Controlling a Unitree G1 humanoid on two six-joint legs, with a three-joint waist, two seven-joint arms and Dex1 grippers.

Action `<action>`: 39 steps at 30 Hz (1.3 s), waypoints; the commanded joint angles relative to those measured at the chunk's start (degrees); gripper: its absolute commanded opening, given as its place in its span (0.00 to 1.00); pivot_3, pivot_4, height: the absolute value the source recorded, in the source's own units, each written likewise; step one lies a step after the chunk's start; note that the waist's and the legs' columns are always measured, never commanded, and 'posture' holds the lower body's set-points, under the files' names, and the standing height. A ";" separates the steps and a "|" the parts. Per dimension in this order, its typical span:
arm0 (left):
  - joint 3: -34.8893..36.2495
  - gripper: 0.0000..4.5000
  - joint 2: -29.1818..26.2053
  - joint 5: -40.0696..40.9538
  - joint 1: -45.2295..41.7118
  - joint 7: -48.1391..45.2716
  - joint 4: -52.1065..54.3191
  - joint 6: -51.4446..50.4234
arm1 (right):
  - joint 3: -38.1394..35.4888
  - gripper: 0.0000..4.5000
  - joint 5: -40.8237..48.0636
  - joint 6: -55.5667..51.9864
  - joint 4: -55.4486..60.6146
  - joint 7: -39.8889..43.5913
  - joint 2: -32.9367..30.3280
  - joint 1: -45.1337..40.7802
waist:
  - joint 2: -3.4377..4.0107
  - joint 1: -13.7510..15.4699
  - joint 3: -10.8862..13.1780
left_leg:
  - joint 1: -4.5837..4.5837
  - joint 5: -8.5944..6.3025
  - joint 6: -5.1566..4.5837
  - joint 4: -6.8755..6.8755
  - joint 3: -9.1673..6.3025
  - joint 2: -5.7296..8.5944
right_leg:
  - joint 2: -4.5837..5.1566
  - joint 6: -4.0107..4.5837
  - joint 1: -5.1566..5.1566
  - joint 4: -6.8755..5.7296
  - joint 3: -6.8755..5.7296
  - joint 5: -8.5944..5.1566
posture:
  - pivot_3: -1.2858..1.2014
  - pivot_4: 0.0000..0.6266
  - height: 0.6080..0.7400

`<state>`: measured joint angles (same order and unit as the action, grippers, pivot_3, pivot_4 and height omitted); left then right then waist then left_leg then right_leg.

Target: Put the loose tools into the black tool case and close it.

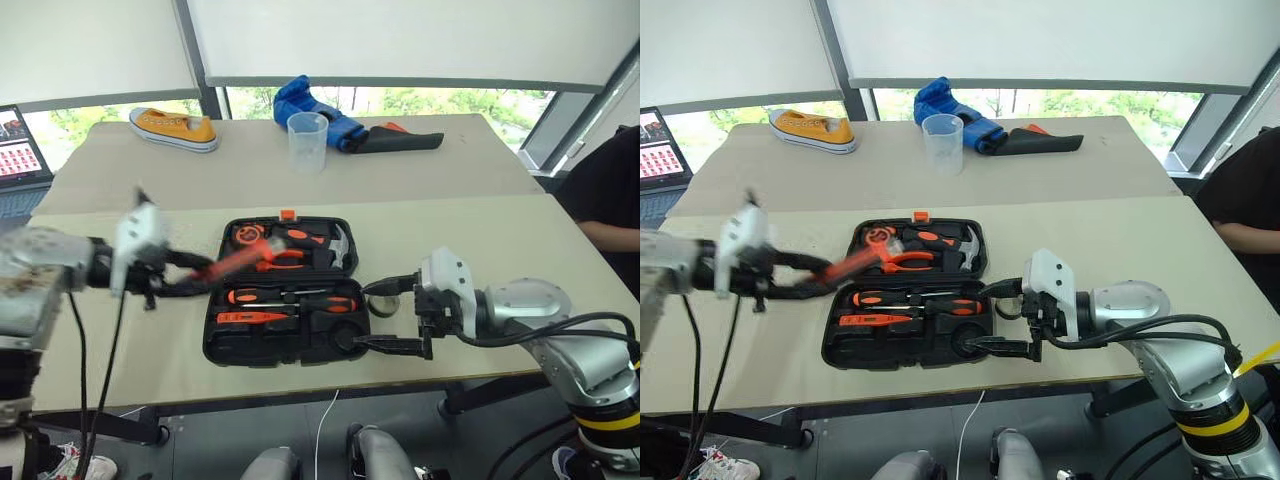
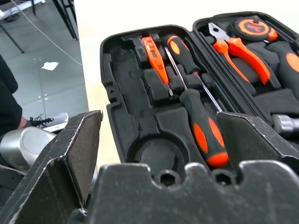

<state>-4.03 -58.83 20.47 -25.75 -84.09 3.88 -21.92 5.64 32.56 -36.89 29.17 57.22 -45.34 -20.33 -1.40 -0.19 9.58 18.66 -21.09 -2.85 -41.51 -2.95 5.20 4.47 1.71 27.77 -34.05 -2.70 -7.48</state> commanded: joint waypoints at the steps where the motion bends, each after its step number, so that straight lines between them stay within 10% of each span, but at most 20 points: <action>1: -1.68 0.39 -0.88 -0.26 -0.18 -3.14 2.10 1.40 | -1.68 1.00 -0.20 1.27 2.54 -0.55 -0.50 0.90 | 0.00 -0.07 0.00 | 0.00 0.00 0.00 -0.01 0.00 -0.03 | -0.02 0.01 0.00 -0.02 0.02 0.00 | 0.52 0.24 0.88; 14: -8.75 0.39 2.80 -4.59 -2.01 -3.92 1.58 2.11 | -3.01 1.00 0.63 -0.06 5.37 -3.61 -0.53 3.23 | 0.00 0.42 0.00 | 0.04 0.00 -0.04 -0.14 0.00 -0.02 | -0.06 -0.01 -0.03 -0.04 0.06 0.04 | 0.52 0.24 0.88; 21: -8.30 1.00 3.83 -4.43 -3.35 -3.46 1.43 0.25 | -3.16 1.00 0.83 -0.18 5.55 -4.08 -0.86 3.28 | 0.00 0.67 0.00 | 0.04 -0.01 -0.04 -0.15 0.00 -0.02 | -0.06 -0.01 -0.03 -0.04 0.07 0.05 | 0.52 0.24 0.88; 27: -6.00 1.00 4.35 -1.33 -4.86 -2.75 2.65 -3.30 | -3.22 1.00 0.79 0.13 5.18 -3.86 -1.04 3.30 | 0.00 0.73 0.00 | 0.04 0.00 -0.04 -0.16 0.00 -0.02 | -0.06 -0.02 -0.03 -0.05 0.07 0.05 | 0.52 0.24 0.88; 39: -7.80 0.12 5.17 -3.56 -3.85 -2.99 1.00 1.32 | -2.60 1.00 0.23 0.63 4.34 -3.41 -0.91 2.42 | 0.00 0.77 0.00 | 0.04 0.00 -0.04 -0.18 0.00 -0.02 | -0.06 -0.01 -0.03 -0.05 0.08 0.05 | 0.52 0.24 0.88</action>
<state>-11.81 -53.66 17.61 -29.58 -86.46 5.01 -22.71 3.91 32.69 -36.94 32.47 53.69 -46.02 -17.10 -1.40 0.58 9.58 18.70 -21.10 -2.89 -41.69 -2.95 5.18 4.41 1.69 27.74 -34.10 -2.62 -7.43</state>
